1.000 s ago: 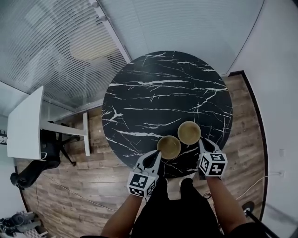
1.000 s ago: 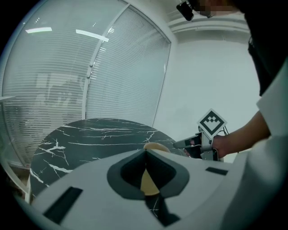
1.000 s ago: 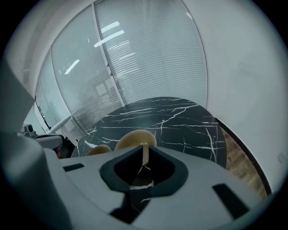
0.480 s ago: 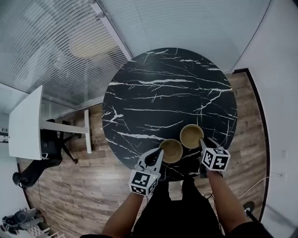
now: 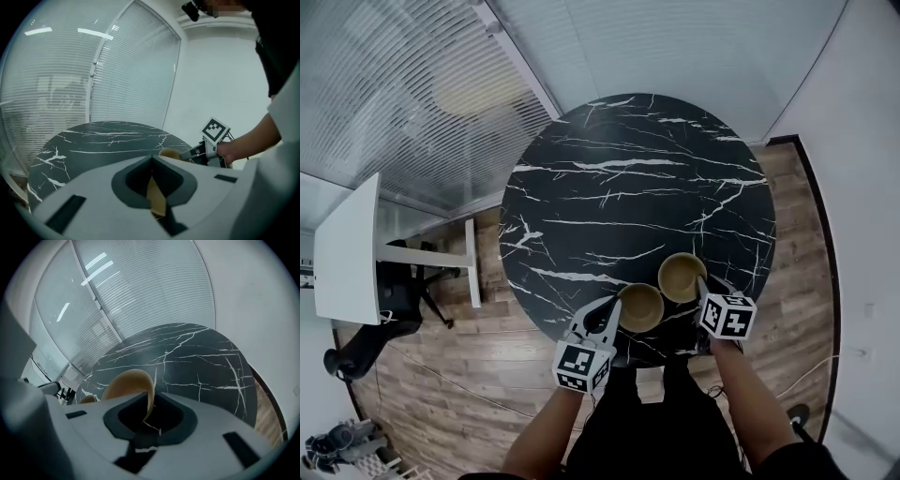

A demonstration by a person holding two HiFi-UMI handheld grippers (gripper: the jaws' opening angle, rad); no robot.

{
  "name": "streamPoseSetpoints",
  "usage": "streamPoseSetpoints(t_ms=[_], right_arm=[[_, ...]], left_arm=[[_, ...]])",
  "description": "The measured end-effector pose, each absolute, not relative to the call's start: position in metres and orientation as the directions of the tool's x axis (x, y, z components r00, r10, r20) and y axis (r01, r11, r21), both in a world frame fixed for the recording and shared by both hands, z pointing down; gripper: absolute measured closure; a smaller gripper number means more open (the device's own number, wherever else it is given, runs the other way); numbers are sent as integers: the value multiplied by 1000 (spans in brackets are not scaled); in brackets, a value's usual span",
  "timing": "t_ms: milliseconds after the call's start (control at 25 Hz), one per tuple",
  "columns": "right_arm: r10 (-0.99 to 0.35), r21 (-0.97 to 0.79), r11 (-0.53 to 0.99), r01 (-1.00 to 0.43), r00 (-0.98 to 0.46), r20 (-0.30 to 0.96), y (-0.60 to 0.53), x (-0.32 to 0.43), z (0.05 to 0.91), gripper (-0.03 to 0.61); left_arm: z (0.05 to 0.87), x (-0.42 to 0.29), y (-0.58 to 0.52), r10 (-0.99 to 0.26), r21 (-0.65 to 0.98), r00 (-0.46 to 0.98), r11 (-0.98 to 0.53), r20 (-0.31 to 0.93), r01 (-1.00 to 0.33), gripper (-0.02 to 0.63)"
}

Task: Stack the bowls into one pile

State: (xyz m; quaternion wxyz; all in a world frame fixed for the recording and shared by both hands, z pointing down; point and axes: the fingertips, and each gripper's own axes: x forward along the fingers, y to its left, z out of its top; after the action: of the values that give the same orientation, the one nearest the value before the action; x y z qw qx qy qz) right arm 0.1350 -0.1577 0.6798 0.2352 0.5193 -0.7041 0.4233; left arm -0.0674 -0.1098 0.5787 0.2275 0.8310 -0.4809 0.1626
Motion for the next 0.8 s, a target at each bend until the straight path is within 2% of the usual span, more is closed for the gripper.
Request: streamPoseSetpoints(t_ms=[160, 800], right_arm=[[-535, -335, 109, -936, -339, 774, -161, 135, 681, 545], [-564, -315, 113, -942, -322, 760, -167, 143, 665, 552]], left_arm=[[580, -70, -111, -725, 220, 483, -433, 492, -874, 600], [579, -76, -110, -729, 205, 476, -435, 491, -877, 600]])
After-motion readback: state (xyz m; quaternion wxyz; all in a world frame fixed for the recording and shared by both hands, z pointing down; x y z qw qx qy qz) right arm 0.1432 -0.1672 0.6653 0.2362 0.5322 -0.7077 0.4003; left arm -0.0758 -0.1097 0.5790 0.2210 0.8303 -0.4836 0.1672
